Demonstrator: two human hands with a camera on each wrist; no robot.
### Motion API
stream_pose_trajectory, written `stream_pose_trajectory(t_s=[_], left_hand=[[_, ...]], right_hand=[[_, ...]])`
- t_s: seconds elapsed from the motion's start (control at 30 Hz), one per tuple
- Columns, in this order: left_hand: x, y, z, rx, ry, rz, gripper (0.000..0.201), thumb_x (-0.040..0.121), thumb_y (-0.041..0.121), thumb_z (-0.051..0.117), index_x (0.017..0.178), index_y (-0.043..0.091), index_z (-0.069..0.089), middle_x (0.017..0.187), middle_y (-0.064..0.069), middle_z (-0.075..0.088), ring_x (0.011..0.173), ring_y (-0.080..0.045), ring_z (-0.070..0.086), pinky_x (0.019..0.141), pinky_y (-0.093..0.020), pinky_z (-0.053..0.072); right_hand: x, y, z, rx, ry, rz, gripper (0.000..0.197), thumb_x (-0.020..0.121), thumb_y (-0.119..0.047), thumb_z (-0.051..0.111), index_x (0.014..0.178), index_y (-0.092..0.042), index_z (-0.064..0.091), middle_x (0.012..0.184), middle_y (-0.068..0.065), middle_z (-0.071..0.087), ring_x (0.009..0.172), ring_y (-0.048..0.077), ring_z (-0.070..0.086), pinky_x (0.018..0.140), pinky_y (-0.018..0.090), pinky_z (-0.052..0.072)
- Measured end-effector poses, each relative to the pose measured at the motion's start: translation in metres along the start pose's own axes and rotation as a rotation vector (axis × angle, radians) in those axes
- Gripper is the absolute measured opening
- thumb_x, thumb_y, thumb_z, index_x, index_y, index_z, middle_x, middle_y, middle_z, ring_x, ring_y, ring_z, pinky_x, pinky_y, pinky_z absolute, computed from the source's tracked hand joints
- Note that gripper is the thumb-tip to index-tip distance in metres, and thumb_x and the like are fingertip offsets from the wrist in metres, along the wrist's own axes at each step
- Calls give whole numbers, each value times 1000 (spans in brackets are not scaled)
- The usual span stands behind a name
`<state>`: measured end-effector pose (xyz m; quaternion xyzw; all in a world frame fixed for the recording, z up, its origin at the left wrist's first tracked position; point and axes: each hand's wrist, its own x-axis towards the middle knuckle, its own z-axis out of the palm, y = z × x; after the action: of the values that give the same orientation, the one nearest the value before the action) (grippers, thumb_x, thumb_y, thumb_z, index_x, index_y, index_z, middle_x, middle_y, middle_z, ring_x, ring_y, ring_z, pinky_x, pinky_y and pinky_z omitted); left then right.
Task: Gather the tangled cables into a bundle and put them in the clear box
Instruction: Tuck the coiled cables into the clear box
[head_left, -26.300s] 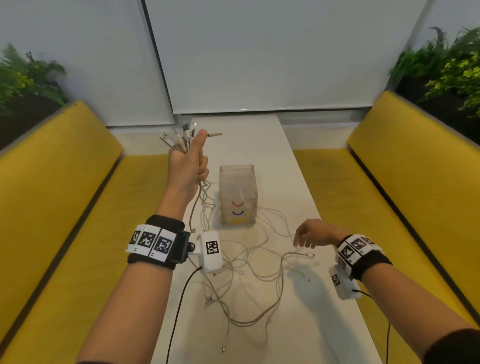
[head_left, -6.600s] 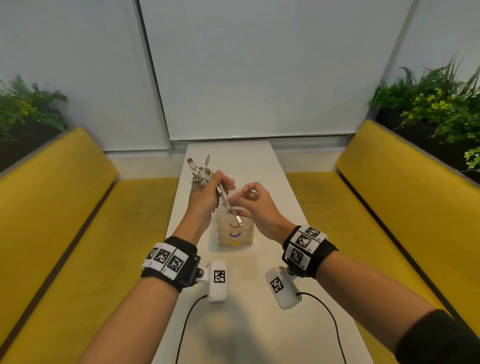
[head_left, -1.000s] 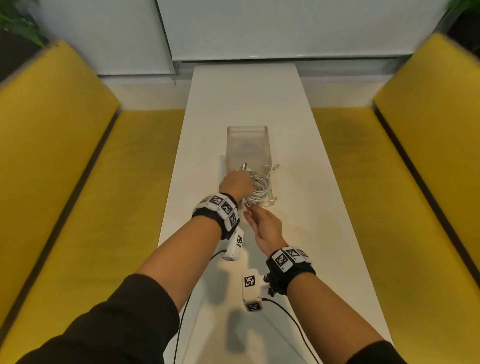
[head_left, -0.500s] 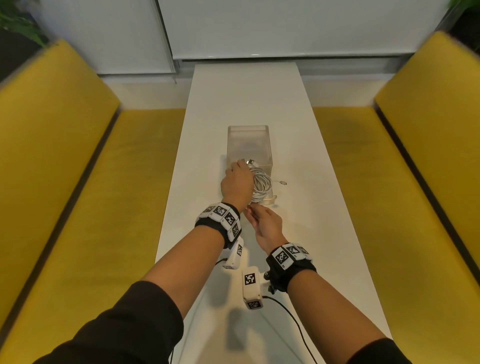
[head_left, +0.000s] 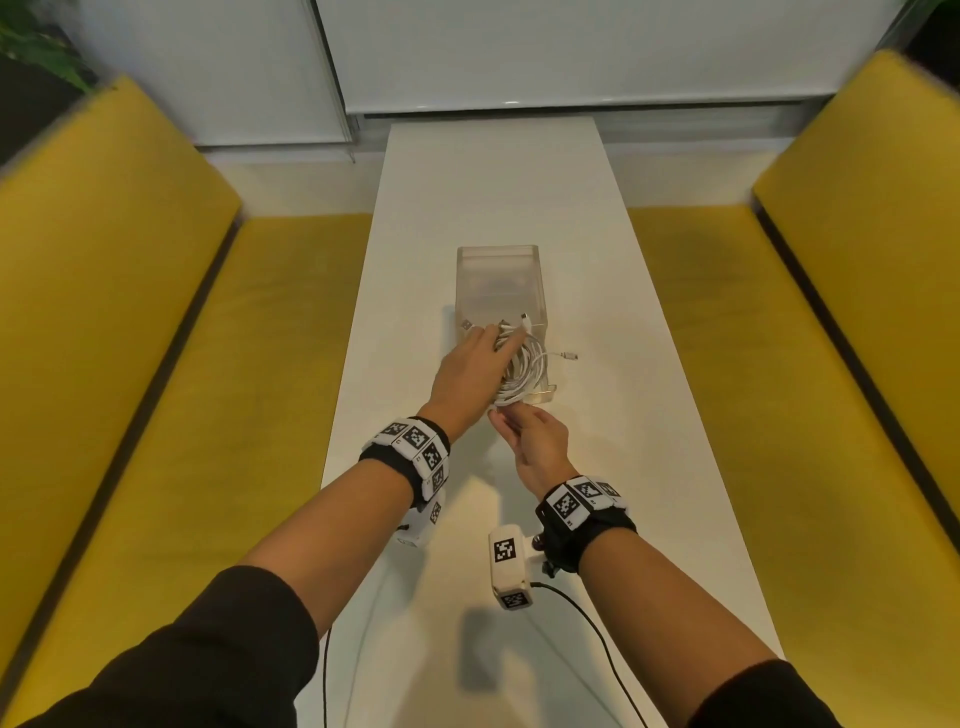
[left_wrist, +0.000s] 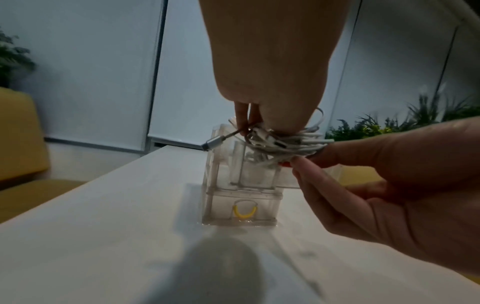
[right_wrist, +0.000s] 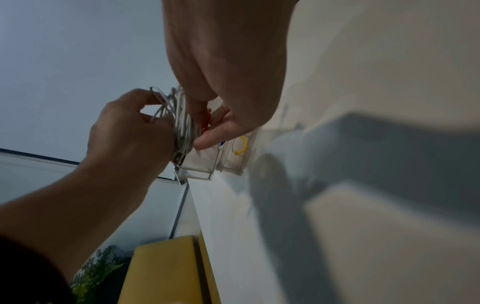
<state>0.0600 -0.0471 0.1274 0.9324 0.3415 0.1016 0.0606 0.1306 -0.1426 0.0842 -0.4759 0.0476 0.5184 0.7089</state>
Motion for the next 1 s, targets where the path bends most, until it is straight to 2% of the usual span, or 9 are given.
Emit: stream_pose_trajectory(t_s=[0.1,0.17,0.23,0.37,0.47,0.73,0.83,0.9,1.0], left_hand=[[-2,4,-1,-35,24,-4,52,99,40,41,141,11,50,128,-16,57,117,-33,51,87,-45,52],[-4,10,1,-31,-42,-28,80,92,69,31,142,10,49,130,-18,53,121,-33,47,98,-48,47],[-4,16,4,58,-91,-43,98,83,83,29,143,7,46,134,-20,49,124,-35,42,105,-49,40],[2,24,11,166,-121,-145,75,99,61,33,144,2,43,140,-24,45,129,-38,41,105,-46,36],[6,25,13,180,-130,-212,65,104,50,29,141,-2,43,137,-24,48,125,-37,45,103,-42,35],[18,30,22,258,-132,-241,54,103,41,28,134,6,54,129,-15,55,120,-32,45,105,-43,31],[22,28,20,194,-117,-224,59,104,47,26,134,7,56,128,-17,58,121,-34,47,103,-43,34],[19,24,18,138,-38,-230,64,105,50,23,125,3,61,123,-16,65,118,-32,52,99,-41,37],[15,21,21,97,50,-192,48,106,39,35,110,6,70,110,-13,70,103,-32,60,85,-41,44]], right_hand=[[1,0,-1,-58,-24,-18,10,92,10,55,90,7,64,94,23,67,88,27,67,75,28,61],[1,0,-2,-113,-21,-28,20,95,11,46,92,3,64,99,22,67,92,27,66,81,34,60],[1,1,-2,-131,-12,-34,27,98,9,41,96,-4,65,100,16,69,94,26,65,82,35,58],[2,0,-2,-99,22,-15,20,95,11,47,88,-1,63,92,16,67,86,24,65,79,33,59],[3,2,-2,-87,36,-3,12,93,8,55,84,3,61,85,18,66,78,23,65,66,26,61],[6,1,-5,-101,36,-1,16,91,10,55,79,2,60,77,17,63,71,21,61,68,29,57],[6,-1,-3,-78,29,-8,14,91,9,56,80,2,60,78,17,64,72,22,63,69,29,59],[6,-2,-2,-68,15,-9,8,91,7,58,84,4,61,78,16,66,74,22,65,68,28,60],[5,-1,-1,-54,-1,-10,7,90,8,57,96,7,61,84,18,66,79,24,66,69,28,61]])
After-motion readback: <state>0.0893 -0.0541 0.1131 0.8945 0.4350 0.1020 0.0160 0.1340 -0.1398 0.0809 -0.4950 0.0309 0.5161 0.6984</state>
